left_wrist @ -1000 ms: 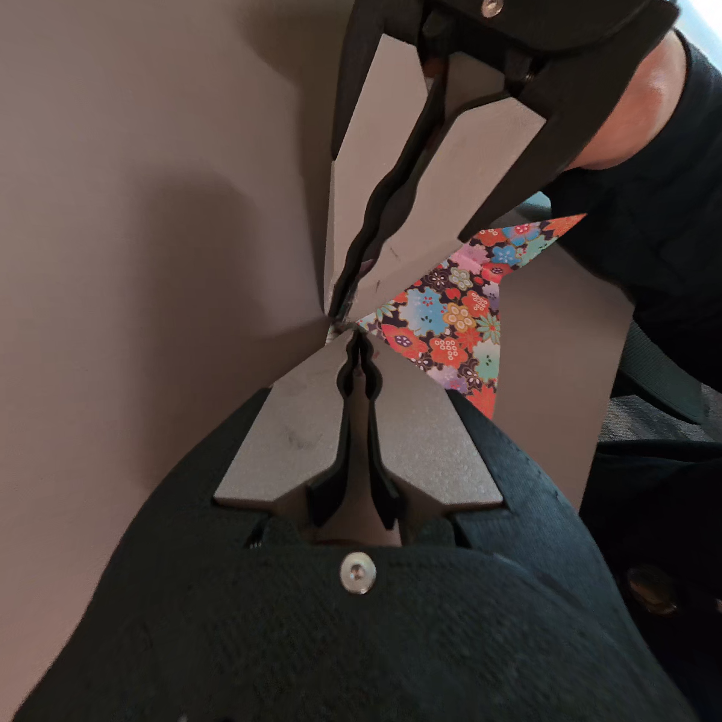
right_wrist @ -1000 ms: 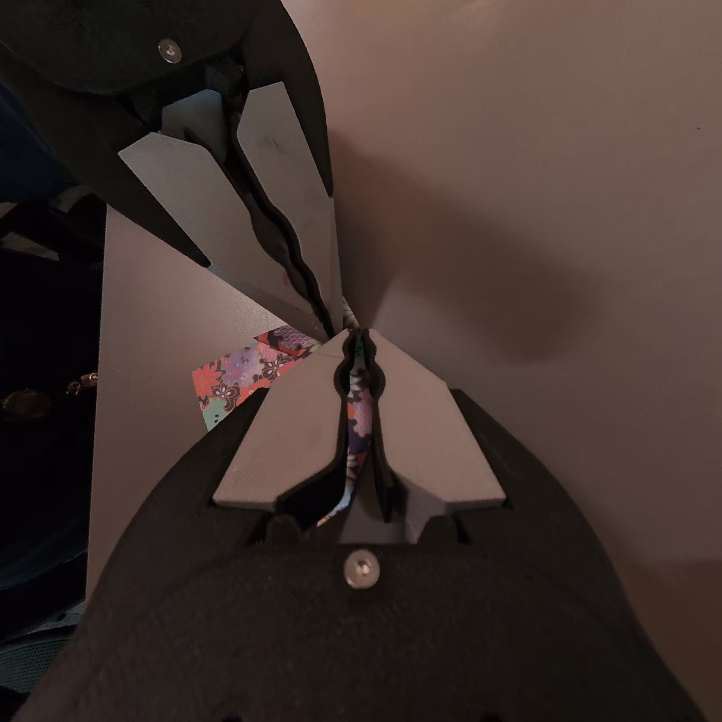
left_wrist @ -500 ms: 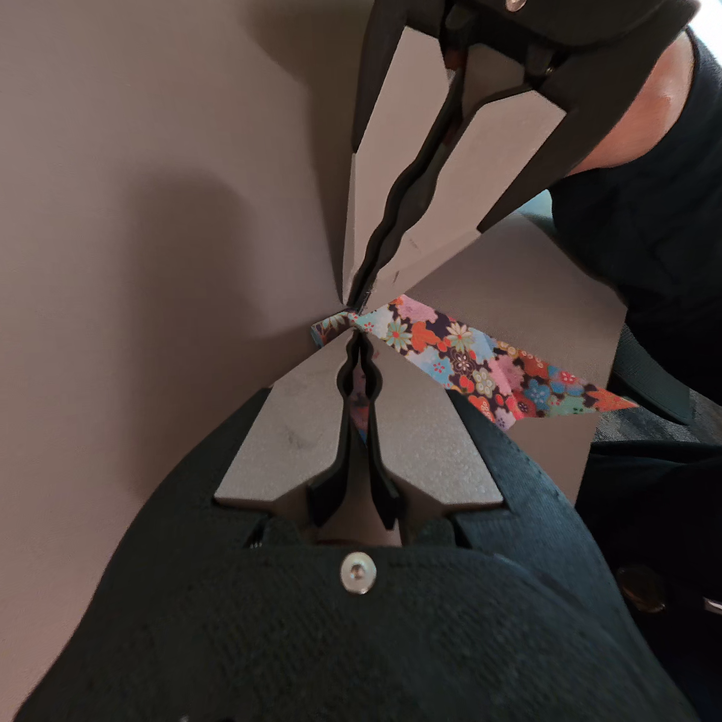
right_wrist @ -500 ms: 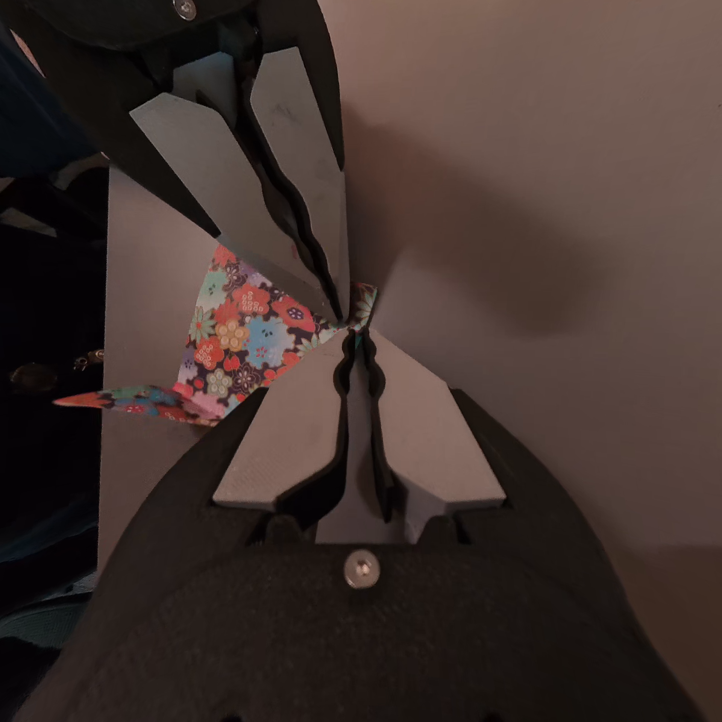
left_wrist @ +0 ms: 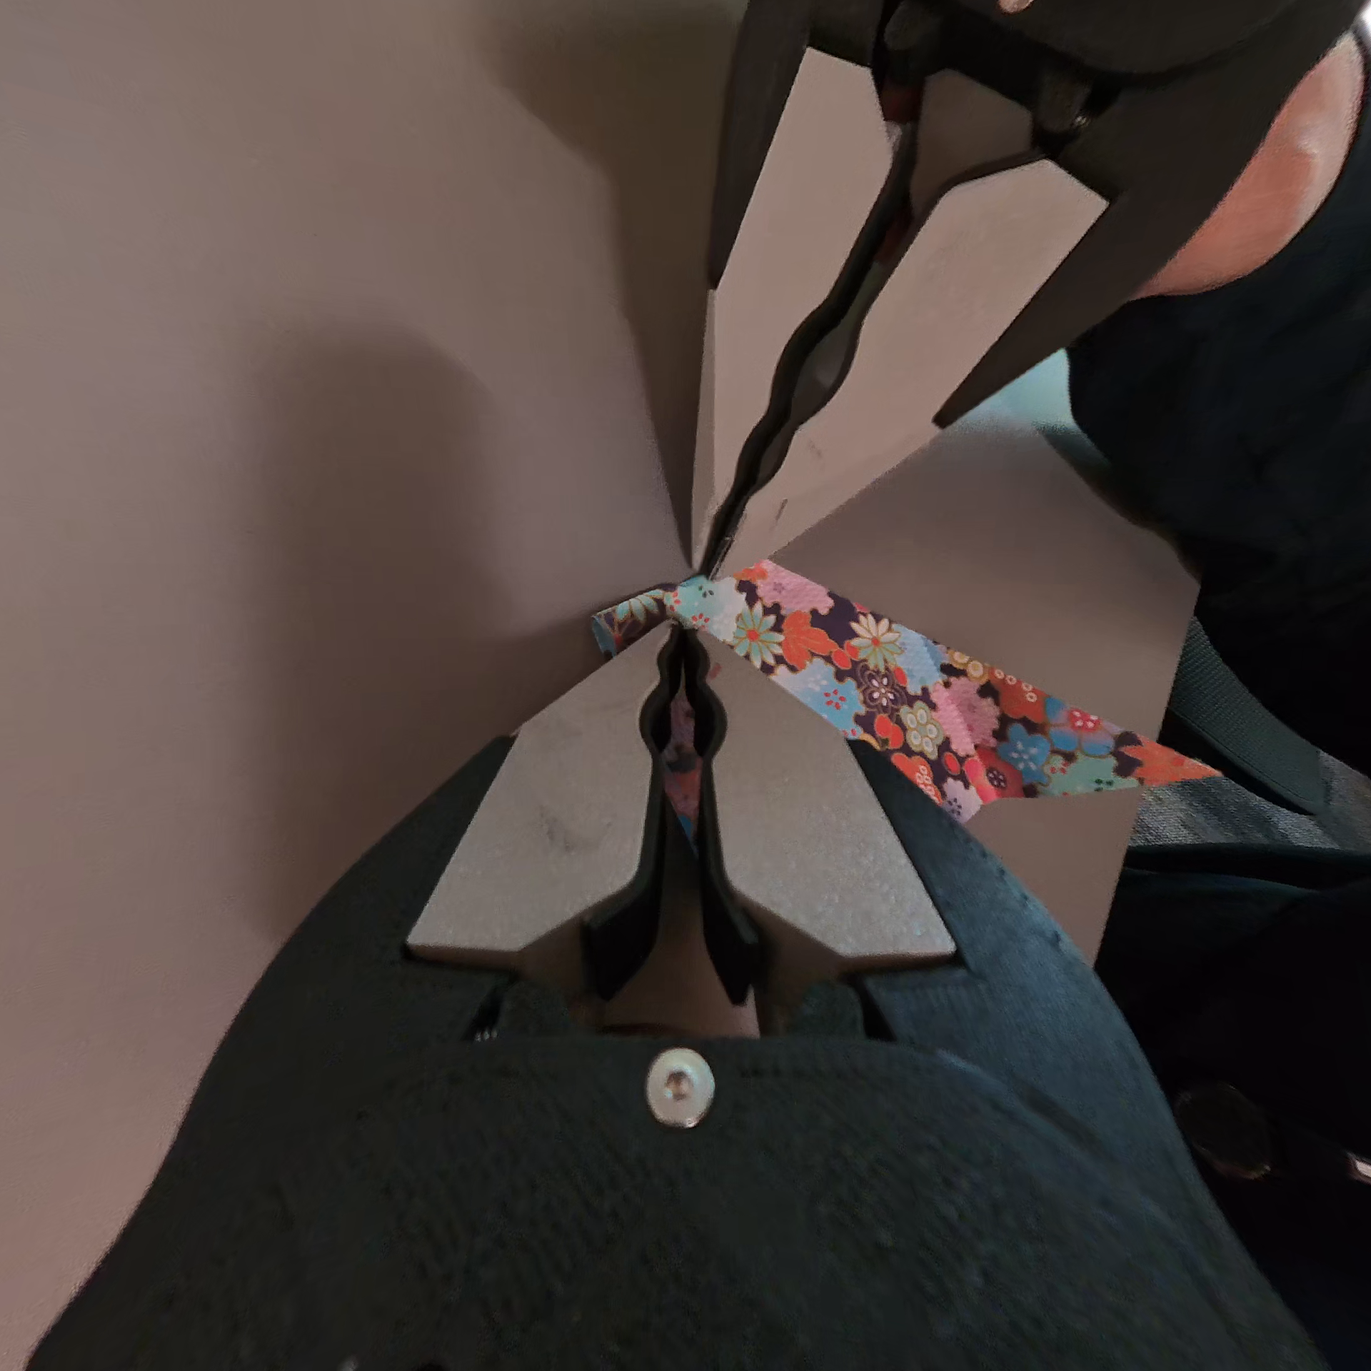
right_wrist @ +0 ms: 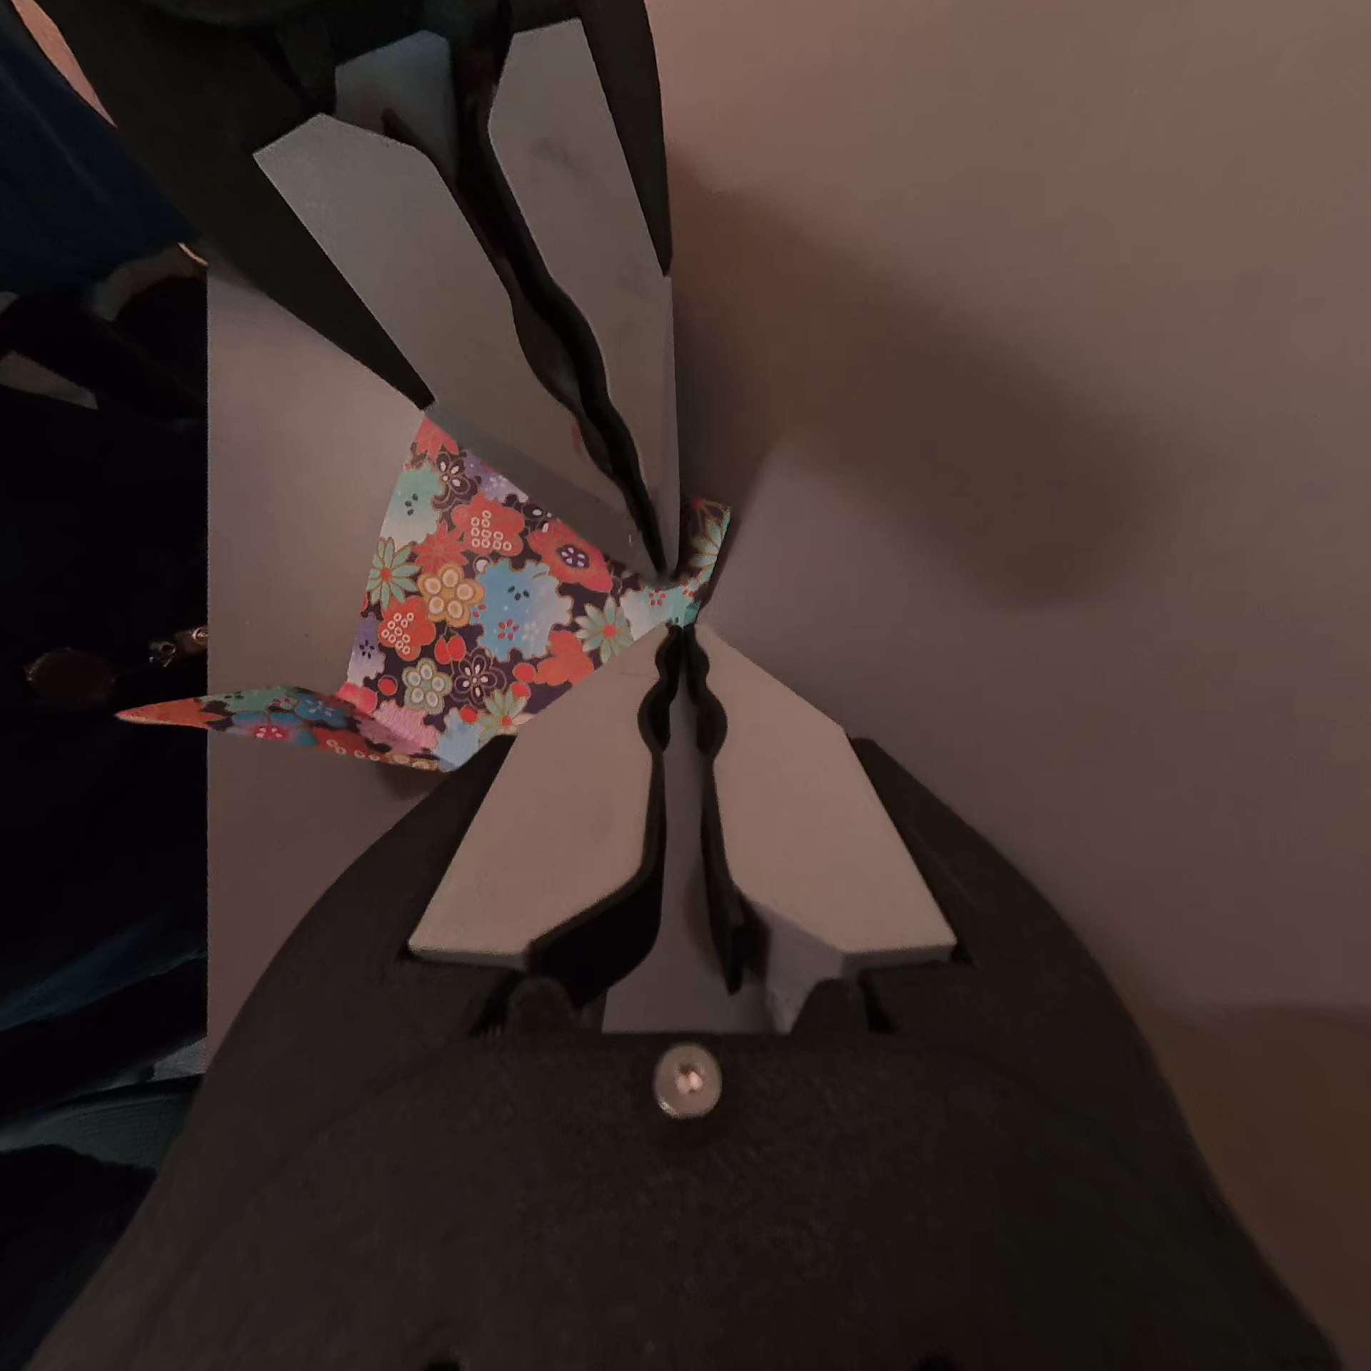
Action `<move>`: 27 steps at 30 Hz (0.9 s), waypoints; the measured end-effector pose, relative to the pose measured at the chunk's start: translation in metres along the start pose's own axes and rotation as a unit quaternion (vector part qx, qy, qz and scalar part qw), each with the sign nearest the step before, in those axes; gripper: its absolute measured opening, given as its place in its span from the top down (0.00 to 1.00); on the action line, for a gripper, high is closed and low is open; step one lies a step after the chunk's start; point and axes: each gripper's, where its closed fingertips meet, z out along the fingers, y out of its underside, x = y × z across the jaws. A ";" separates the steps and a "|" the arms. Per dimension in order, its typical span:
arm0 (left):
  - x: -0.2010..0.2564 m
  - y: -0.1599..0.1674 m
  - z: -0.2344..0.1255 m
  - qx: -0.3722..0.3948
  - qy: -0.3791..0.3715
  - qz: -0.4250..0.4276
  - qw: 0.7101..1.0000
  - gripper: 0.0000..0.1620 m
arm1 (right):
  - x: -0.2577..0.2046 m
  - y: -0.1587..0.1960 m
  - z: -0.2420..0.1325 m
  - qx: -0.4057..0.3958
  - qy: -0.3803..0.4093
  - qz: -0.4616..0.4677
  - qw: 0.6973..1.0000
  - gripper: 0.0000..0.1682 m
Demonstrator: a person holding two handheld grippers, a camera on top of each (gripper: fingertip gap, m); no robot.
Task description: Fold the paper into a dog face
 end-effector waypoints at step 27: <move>0.000 0.000 0.000 0.003 -0.006 -0.001 1.000 1.00 | 0.026 -0.028 0.010 0.023 0.135 -0.060 0.989 0.90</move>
